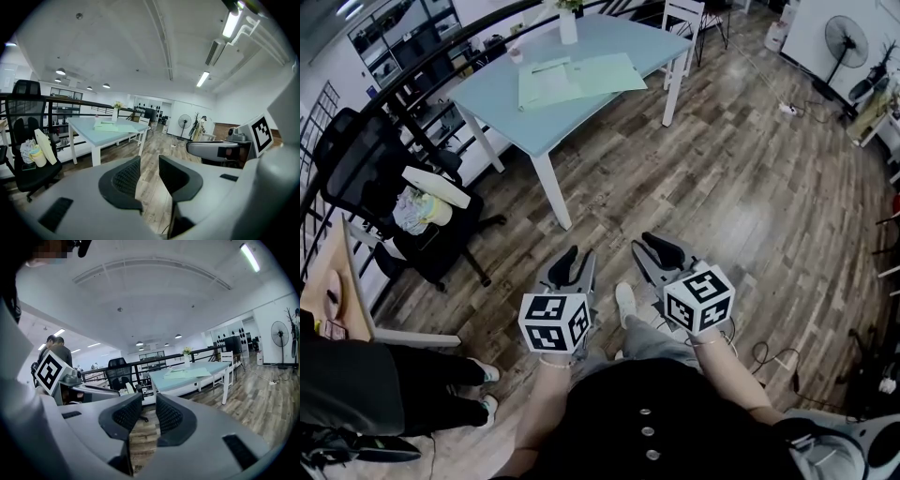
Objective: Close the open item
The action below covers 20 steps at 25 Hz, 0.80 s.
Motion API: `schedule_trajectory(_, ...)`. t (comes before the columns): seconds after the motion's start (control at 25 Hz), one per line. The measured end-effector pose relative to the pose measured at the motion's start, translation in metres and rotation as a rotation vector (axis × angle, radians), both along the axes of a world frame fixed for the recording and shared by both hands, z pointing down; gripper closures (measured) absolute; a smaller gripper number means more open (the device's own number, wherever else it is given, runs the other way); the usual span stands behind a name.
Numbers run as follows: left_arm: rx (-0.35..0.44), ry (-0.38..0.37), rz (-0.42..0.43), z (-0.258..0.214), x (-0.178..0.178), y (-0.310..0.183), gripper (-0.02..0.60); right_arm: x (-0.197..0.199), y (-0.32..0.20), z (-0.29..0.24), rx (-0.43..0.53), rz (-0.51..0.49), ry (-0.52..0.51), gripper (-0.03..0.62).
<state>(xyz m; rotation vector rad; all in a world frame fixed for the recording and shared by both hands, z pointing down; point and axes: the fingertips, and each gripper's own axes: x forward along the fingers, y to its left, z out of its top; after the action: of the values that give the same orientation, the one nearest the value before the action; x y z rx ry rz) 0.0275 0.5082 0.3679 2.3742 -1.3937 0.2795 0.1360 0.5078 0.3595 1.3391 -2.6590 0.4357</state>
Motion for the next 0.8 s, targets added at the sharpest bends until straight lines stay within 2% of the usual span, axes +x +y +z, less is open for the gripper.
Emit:
schedule_trajectory(0.36,-0.019,-0.015,-0.023,0.005,0.001,-0.09,0.46,0.001,-0.094,0.006,-0.032,-0.051,-0.017,0.502)
schedule_trajectory(0.56,-0.021,-0.022,-0.071,0.002,-0.008,-0.142,0.46,-0.004,-0.148,0.002,-0.029,-0.093,-0.039,0.5)
schedule_trajectory(0.8,-0.015,-0.024,-0.089,-0.003,-0.002,-0.199,0.46,-0.002,-0.204,-0.004,-0.019,-0.131,-0.053,0.496)
